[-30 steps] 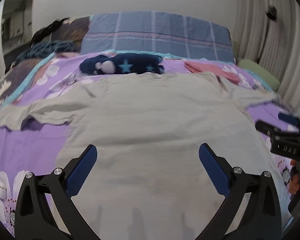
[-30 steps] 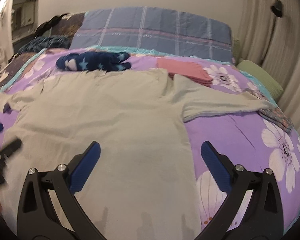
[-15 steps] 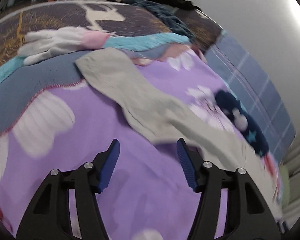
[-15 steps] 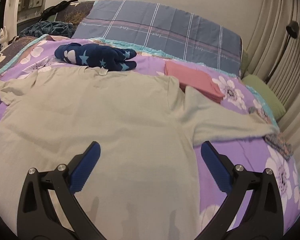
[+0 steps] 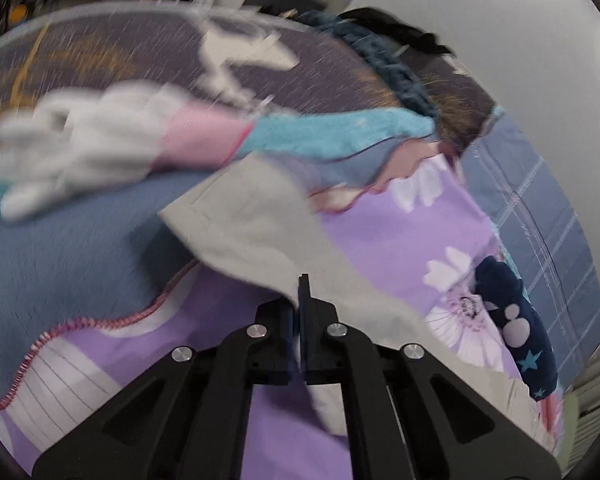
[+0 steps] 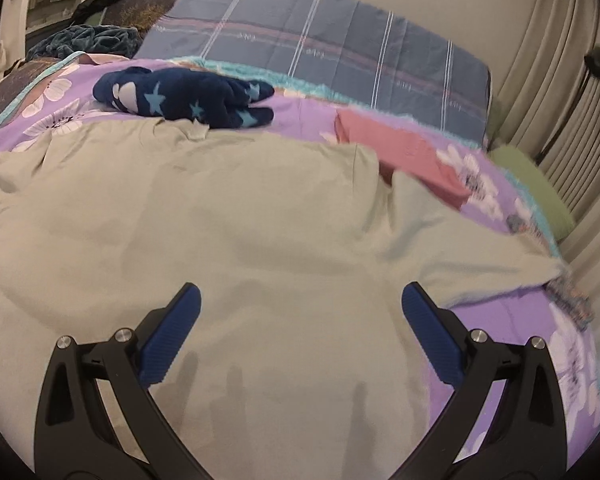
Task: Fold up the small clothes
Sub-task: 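Grasp the grey shirt's sleeve with the left gripper and fold it across the body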
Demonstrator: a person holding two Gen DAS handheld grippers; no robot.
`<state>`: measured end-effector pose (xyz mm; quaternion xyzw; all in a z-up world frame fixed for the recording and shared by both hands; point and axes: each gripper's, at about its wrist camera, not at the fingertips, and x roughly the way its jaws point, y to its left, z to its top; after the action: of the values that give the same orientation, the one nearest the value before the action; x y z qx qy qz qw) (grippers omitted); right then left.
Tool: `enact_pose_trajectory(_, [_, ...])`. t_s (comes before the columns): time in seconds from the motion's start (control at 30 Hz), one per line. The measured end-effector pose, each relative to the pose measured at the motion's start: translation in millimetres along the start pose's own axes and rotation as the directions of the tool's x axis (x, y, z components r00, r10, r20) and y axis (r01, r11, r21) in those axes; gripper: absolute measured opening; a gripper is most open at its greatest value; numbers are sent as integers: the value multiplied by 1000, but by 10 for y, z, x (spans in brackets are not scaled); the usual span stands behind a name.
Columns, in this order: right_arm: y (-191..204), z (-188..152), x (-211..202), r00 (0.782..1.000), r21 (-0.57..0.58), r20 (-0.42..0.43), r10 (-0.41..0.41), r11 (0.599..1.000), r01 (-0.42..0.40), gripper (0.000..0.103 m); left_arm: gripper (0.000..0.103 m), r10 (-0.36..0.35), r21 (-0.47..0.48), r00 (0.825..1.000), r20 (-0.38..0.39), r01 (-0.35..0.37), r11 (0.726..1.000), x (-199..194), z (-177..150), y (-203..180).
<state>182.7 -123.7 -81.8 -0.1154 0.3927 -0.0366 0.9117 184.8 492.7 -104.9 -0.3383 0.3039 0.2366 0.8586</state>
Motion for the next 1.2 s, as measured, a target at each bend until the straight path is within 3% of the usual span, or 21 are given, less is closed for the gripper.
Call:
enact_pose_trajectory(0.1, [-98,-16,48,1000,36,-14,6,999,-6,101,1,-67,176,997,40,59,983,-288,-63,-597])
enact_pose_trajectory(0.2, [-214,-34,75,1000,73,-19,12,997,-11,101,1,-183,373,983,16,164,913,-616,-350,-1372])
enact_pose_trajectory(0.27, [-291,-54,74,999,97,-22,25,995,-23,101,1,-267,497,963,-26,244,833,-815,-677,-1915])
enact_pose_trajectory(0.3, [-326,-65,72,999,107,-23,29,994,-26,101,2,-315,553,947,-66,298,778,-902,-907,-2209])
enact_pose_trajectory(0.33, [-375,-80,70,999,117,-23,30,993,-27,101,2,-338,579,937,-94,327,747,-937,-1057,-2360])
enact_pose_trajectory(0.37, [-406,-92,71,999,123,-24,28,992,-25,101,2,-369,617,918,-146,376,691,-998,-1340,-2613])
enact_pose_trajectory(0.43, [-503,-140,77,999,136,-29,23,990,-19,101,2,-408,649,881,-241,459,606,-1036,-1780,-2932])
enact_pose_trajectory(0.47, [-542,-158,82,999,141,-33,21,990,-16,101,2,-415,665,855,-310,507,548,-1037,-2092,-3112])
enact_pose_trajectory(0.53, [-646,-213,104,999,156,-49,16,988,-8,101,3,-402,685,821,-406,564,460,-1022,-2569,-3291])
enact_pose_trajectory(0.57, [-683,-230,119,998,163,-56,15,987,-5,101,13,-376,697,805,-459,589,410,-991,-2846,-3379])
enact_pose_trajectory(0.6, [-734,-255,135,998,173,-66,15,985,-4,101,35,-344,708,803,-486,593,383,-960,-3025,-3418])
enact_pose_trajectory(0.63, [-770,-276,144,997,180,-71,18,984,-5,101,44,-310,721,809,-499,587,369,-927,-3188,-3423])
enact_pose_trajectory(0.67, [-825,-304,155,996,193,-79,28,981,-12,101,53,-287,731,815,-504,579,360,-906,-3316,-3405])
enact_pose_trajectory(0.73, [-882,-328,163,995,206,-88,47,978,-28,101,57,-270,739,819,-507,574,352,-918,-3401,-3342])
enact_pose_trajectory(0.83, [-892,-300,169,991,211,-83,100,974,-81,101,69,-276,737,833,-480,553,388,-1001,-3250,-3133])
enact_pose_trajectory(0.9, [-814,-233,154,987,195,-67,148,972,-132,101,80,-290,742,859,-422,511,435,-1053,-3014,-2946])
enact_pose_trajectory(1.0, [-436,-74,56,974,71,-26,227,972,-224,94,83,-275,770,911,-307,408,491,-1137,-2755,-2619])
enact_pose_trajectory(1.1, [72,57,-82,955,-100,13,296,951,-293,87,83,-200,797,955,-218,293,528,-1062,-2615,-2384])
enact_pose_trajectory(1.2, [603,108,-163,937,-278,42,346,905,-321,82,83,-90,815,983,-159,182,551,-901,-2514,-2191])
